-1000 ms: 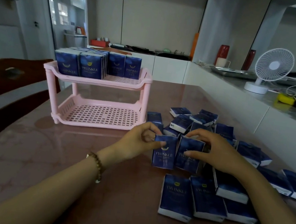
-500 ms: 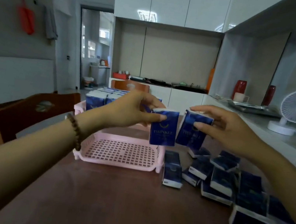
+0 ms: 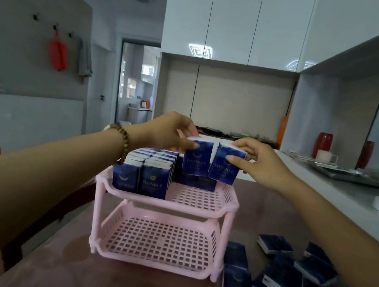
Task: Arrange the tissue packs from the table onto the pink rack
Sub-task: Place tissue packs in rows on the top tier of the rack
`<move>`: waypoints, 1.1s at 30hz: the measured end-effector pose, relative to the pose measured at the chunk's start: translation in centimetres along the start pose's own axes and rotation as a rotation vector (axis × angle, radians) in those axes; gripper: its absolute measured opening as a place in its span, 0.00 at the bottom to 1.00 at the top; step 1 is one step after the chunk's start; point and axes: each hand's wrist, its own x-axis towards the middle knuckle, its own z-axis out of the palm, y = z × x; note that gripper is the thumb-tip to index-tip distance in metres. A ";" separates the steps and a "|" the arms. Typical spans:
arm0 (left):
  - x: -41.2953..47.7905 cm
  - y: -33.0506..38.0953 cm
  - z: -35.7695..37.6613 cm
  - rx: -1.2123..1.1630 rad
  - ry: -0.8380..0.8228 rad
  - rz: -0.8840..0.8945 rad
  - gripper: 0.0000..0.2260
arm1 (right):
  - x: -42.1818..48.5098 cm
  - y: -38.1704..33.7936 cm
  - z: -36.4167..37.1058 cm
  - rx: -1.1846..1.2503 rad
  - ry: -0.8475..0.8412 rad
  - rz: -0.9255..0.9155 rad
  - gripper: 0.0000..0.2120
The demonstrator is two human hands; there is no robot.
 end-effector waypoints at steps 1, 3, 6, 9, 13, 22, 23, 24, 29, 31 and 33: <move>0.4 -0.5 -0.1 0.013 -0.005 -0.010 0.05 | 0.5 0.5 0.4 -0.009 -0.004 0.001 0.13; 1.3 -1.6 0.1 0.036 -0.014 -0.018 0.03 | 1.3 1.3 1.1 -0.042 -0.006 0.001 0.12; 2.4 -2.9 0.9 0.070 -0.032 -0.027 0.04 | 2.1 2.4 2.0 -0.096 -0.007 -0.003 0.11; 3.4 -4.0 1.5 0.140 -0.059 -0.035 0.08 | 2.6 3.3 2.7 -0.123 -0.029 0.003 0.11; 3.9 -5.3 1.8 0.119 -0.089 -0.048 0.06 | 3.3 4.1 3.6 -0.140 -0.057 0.014 0.11; 4.1 -6.3 2.3 0.188 -0.132 -0.010 0.09 | 3.7 4.8 5.0 -0.115 -0.076 0.028 0.09; 4.1 -6.4 2.3 0.188 -0.131 -0.014 0.09 | 3.8 4.8 5.1 -0.120 -0.069 0.024 0.10; 4.1 -6.4 2.2 0.188 -0.131 -0.017 0.09 | 3.9 4.8 5.2 -0.120 -0.065 0.020 0.10; 3.9 -6.4 2.1 0.195 -0.110 -0.017 0.11 | 4.1 4.8 5.3 -0.124 -0.053 0.017 0.14; 3.8 -6.3 2.0 0.196 -0.101 -0.021 0.11 | 4.0 4.8 5.2 -0.128 -0.049 0.018 0.16; 3.8 -6.2 2.0 0.197 -0.103 -0.024 0.10 | 3.9 4.8 5.0 -0.116 -0.050 0.026 0.16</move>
